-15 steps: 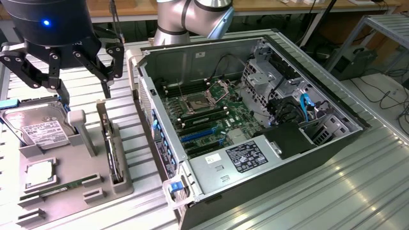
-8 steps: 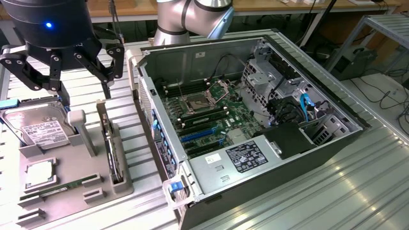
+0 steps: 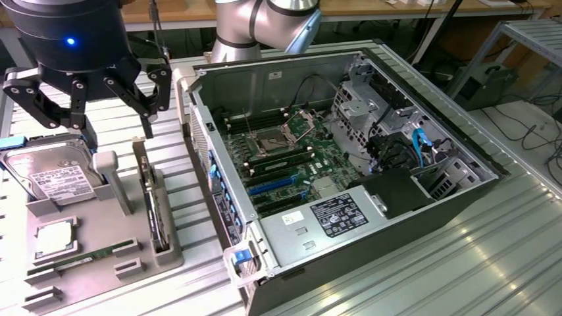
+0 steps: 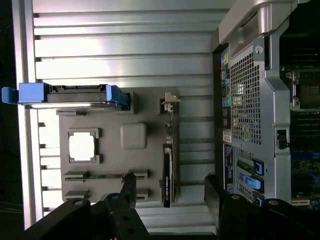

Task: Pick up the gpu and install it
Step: 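Pick up the gpu and move the gpu toward the slot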

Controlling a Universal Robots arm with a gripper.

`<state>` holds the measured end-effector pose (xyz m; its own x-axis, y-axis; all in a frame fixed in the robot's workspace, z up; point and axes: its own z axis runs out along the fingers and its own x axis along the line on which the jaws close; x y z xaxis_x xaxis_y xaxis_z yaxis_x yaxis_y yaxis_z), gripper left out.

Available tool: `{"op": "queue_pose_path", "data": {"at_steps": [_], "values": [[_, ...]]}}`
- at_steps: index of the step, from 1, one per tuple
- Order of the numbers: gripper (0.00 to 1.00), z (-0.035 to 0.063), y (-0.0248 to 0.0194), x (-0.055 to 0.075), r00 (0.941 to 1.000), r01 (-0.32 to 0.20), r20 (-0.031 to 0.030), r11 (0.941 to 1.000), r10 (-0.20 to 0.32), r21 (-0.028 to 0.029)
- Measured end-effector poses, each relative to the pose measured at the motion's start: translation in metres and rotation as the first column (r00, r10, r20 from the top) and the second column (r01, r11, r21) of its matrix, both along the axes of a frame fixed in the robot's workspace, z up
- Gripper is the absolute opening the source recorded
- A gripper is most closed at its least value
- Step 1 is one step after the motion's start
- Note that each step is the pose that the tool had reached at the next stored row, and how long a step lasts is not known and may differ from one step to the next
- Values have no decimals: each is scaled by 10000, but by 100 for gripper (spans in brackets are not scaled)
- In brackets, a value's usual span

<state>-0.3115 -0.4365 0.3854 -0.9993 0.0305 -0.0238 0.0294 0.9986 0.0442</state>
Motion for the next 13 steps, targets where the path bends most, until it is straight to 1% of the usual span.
{"op": "queue_pose_path", "data": {"at_steps": [4, 13], "values": [[66, -39, -12, -1, 10000, -50, -1, 10000, 50, 0], [66, -116, -15, 0, 9999, -145, 0, 9999, 145, 0]]}}
